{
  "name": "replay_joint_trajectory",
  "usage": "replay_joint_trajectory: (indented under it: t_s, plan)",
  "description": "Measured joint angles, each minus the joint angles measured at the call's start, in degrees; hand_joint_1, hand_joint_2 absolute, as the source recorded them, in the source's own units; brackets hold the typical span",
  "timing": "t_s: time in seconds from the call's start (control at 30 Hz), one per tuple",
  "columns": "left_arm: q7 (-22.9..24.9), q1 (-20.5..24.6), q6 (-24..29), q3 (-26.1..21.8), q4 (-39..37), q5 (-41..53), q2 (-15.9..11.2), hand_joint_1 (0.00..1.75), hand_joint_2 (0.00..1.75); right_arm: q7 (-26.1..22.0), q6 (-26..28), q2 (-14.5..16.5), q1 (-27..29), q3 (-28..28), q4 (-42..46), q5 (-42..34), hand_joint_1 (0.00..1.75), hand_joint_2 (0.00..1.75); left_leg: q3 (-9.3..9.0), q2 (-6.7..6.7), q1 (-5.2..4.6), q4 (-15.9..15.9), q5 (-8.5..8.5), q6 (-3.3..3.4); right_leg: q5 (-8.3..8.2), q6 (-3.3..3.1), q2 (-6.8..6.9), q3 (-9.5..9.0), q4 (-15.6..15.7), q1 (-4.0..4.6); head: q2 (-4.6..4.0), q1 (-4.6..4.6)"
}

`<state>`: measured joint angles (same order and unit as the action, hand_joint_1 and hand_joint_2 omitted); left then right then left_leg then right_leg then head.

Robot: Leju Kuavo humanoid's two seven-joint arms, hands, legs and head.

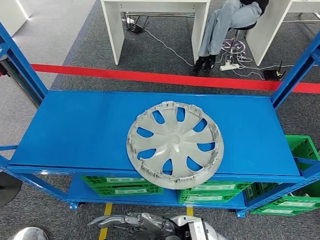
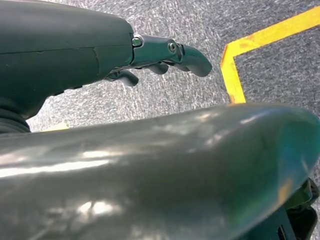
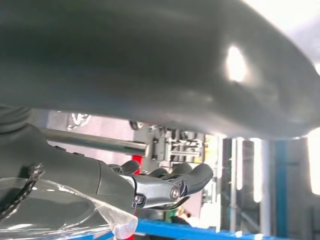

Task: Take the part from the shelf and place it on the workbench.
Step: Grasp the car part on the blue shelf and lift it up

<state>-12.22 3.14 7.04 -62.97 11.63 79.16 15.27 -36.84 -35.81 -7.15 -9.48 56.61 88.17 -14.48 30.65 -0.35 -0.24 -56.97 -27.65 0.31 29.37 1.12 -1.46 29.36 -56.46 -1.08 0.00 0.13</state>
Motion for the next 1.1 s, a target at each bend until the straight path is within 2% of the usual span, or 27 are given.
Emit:
replay_joint_trajectory:
  t_s: [0.23, 0.3, 0.37, 0.5, 0.57, 0.73, 0.97, 1.1]
  plan:
    - [-1.4, 0.0, 0.2, 0.0, 0.0, 0.0, 0.0, 0.0, 0.0, 0.8, 1.1, -0.6, -0.7, 1.1, 4.0, -0.7, 0.0, 0.0, 0.0, 0.0, 0.0, 0.0, 0.0, 0.0, -0.01, 0.0, 0.0, 0.0, 0.0, 0.0, 0.0, -0.01]
    - [-1.7, 0.0, 0.6, 0.0, 0.0, -0.5, 0.1, 0.0, 0.0, 2.9, 5.2, -0.6, -0.6, 1.2, 5.7, 1.3, 0.0, 0.87, -0.01, 0.0, 0.0, 0.0, 0.0, 0.0, 0.0, 0.0, 0.0, 0.0, 0.0, 0.0, 0.0, -0.01]
    - [-2.1, -0.1, 1.3, -0.1, 0.0, -1.5, 0.1, 0.0, 0.0, 5.4, 13.3, -0.8, -0.2, 1.1, 7.1, 7.0, 0.0, 1.75, -0.01, 0.0, 0.0, 0.0, 0.0, 0.0, 0.0, 0.0, 0.01, 0.02, 0.0, 0.0, 0.0, -0.01]
    - [-3.4, -0.2, 3.1, -0.7, -0.1, -3.3, 0.2, 0.0, 0.0, 7.9, 34.6, -3.4, 2.5, -1.5, 9.5, 26.4, 0.0, 1.75, 0.01, -0.1, -0.03, 0.0, 0.0, 0.0, 0.0, 0.01, 0.09, 0.0, 0.0, -0.02, 0.0, -0.01]
    - [-3.7, -0.3, 3.6, -1.1, -0.2, -3.8, 0.3, 0.0, 0.0, 8.7, 41.6, -5.0, 3.6, -3.5, 10.5, 33.9, 0.0, 1.75, 0.01, -0.08, -0.07, 0.0, 0.0, 0.0, -0.02, 0.04, 0.01, 0.02, 0.0, -0.06, 0.0, -0.01]
    - [-3.9, -0.3, 4.1, -1.7, -0.5, -4.1, 0.3, 0.0, 0.0, 10.2, 47.0, -6.3, 5.0, -5.5, 12.0, 39.8, 0.0, 1.75, 0.0, -0.07, -0.09, 0.0, 0.0, 0.0, -0.04, 0.06, 0.02, 0.04, 0.0, -0.08, 0.0, -0.02]
    - [-3.8, -0.3, 5.3, -2.6, -0.5, -4.7, 0.6, 0.0, 0.0, 15.2, 63.7, -7.2, 7.5, -7.2, 13.0, 55.6, 0.0, 1.75, 0.01, -0.08, -0.08, 0.0, 0.0, 0.0, -0.03, 0.06, 0.03, 0.05, 0.0, -0.07, 0.0, -0.02]
    - [-3.3, -0.3, 5.4, -3.0, -0.5, -4.8, 0.7, 0.0, 0.0, 18.7, 69.7, -7.3, 9.4, -8.1, 13.1, 62.6, 0.0, 1.75, 0.02, -0.08, -0.08, 0.0, 0.0, 0.0, -0.03, 0.06, 0.02, 0.05, 0.0, -0.07, 0.0, -0.02]
